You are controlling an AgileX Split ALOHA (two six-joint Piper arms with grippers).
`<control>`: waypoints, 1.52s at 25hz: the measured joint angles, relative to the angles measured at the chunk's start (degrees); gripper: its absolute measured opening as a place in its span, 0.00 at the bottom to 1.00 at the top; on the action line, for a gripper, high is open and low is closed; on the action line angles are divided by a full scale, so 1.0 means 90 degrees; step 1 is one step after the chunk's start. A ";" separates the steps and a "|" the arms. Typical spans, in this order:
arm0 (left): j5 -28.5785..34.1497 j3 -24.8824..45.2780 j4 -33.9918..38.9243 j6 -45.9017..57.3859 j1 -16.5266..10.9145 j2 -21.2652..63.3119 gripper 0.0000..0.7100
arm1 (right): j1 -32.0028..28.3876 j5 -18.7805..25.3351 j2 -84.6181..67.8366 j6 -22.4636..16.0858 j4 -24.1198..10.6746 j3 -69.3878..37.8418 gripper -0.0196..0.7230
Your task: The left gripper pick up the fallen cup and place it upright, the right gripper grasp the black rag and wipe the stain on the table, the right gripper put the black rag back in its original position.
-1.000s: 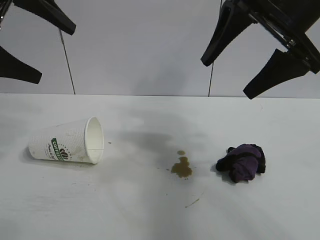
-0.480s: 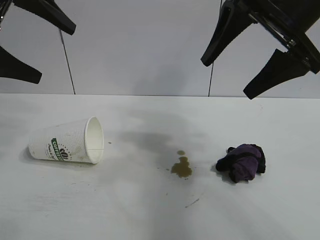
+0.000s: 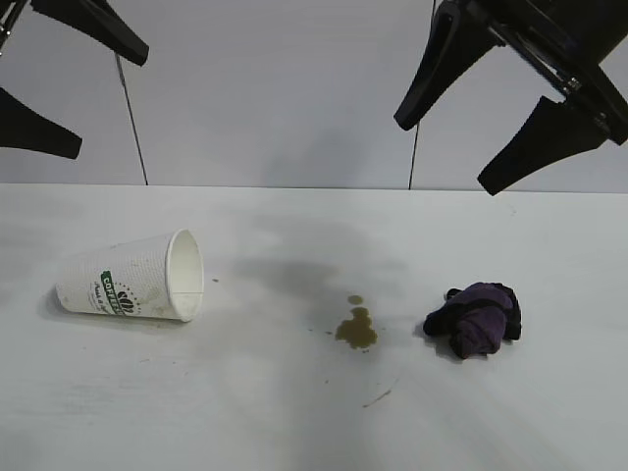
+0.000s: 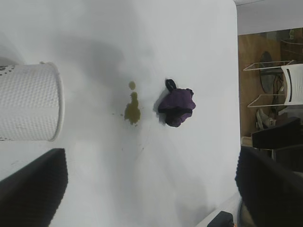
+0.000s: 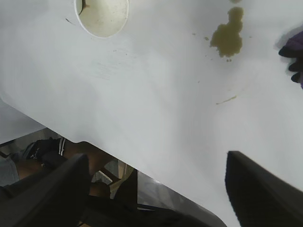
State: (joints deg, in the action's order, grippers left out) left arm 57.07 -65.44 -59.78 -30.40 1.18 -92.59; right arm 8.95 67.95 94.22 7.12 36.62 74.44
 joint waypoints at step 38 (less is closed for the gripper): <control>-0.0222 -0.2374 0.7805 -0.3666 0.3133 -0.2194 0.98 | 0.0000 0.0120 0.0000 0.0000 0.0000 0.0000 0.76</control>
State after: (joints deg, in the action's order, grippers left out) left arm 55.07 -86.80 10.47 -63.40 29.38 -112.34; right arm 8.95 69.03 94.22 7.12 36.62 74.44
